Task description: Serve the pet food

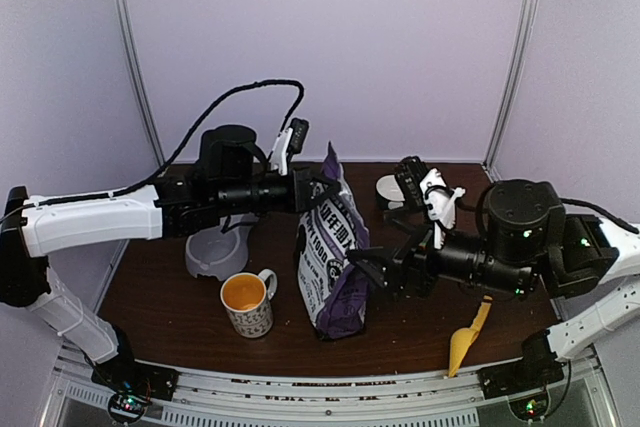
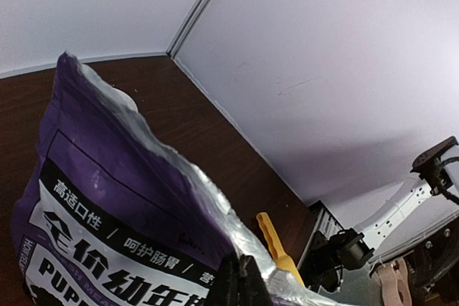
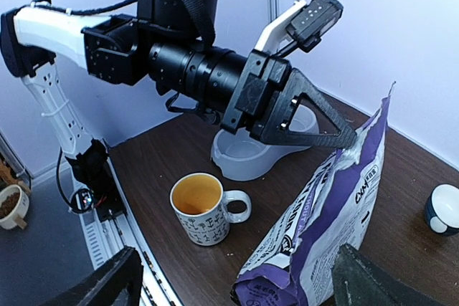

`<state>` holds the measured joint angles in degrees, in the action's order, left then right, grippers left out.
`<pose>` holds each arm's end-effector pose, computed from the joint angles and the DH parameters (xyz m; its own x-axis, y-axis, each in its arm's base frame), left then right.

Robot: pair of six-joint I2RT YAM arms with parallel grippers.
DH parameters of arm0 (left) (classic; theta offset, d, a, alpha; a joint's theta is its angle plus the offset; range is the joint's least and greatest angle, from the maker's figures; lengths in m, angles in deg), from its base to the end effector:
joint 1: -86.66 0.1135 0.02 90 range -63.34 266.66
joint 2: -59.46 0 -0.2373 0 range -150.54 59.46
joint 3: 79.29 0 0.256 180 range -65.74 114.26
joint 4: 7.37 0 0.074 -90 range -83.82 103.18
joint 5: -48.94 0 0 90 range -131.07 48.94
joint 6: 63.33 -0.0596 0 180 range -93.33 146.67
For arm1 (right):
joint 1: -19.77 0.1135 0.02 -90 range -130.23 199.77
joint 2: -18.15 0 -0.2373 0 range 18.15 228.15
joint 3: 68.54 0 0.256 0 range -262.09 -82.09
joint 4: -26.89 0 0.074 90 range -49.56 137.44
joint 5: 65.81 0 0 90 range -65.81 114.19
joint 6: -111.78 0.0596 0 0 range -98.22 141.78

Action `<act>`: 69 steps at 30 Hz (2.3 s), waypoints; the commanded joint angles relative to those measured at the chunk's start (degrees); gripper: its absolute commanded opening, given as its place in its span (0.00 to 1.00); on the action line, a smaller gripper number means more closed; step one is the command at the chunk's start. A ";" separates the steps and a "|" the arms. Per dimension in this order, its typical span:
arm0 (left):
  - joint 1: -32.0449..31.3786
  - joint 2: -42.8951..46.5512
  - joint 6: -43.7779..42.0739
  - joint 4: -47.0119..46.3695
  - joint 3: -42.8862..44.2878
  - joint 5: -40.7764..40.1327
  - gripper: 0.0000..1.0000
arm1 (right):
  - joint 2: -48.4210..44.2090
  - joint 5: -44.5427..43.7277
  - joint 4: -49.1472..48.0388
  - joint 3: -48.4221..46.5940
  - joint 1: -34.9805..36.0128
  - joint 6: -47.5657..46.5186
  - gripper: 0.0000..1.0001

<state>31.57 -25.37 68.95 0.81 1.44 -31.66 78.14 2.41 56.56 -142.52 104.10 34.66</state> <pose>0.2116 -0.3202 0.3033 -0.6958 -0.1628 -0.6996 0.5843 0.4382 -0.6831 0.0491 0.2707 0.3459 -0.2241 -0.1625 -0.9609 -0.8605 0.4959 0.1169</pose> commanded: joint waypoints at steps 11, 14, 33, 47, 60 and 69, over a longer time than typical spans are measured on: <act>0.80 0.48 -16.37 4.19 8.20 17.38 0.00 | 3.99 -5.02 14.44 -16.34 -8.54 30.05 0.92; 0.79 1.23 -16.70 4.22 7.23 20.47 0.00 | 5.78 -1.66 17.61 -18.06 -10.27 33.83 0.86; 0.75 7.59 -6.16 4.94 1.69 6.48 0.45 | 9.89 10.99 29.80 -18.91 -19.12 29.06 0.40; 0.56 5.29 -6.79 -3.04 1.57 10.74 0.69 | 10.09 17.16 25.26 -19.78 -22.82 23.67 0.46; 0.35 2.17 -9.85 -2.93 0.47 7.31 0.52 | 15.77 26.35 20.19 -21.73 -28.78 19.14 0.44; 0.40 -0.09 -7.45 -6.16 0.30 7.53 0.47 | 18.21 28.03 19.46 -22.97 -29.65 19.50 0.36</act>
<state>32.23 -25.02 60.89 -0.78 0.91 -24.16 95.67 29.25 77.17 -163.61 74.83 54.58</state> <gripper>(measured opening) 0.487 0.373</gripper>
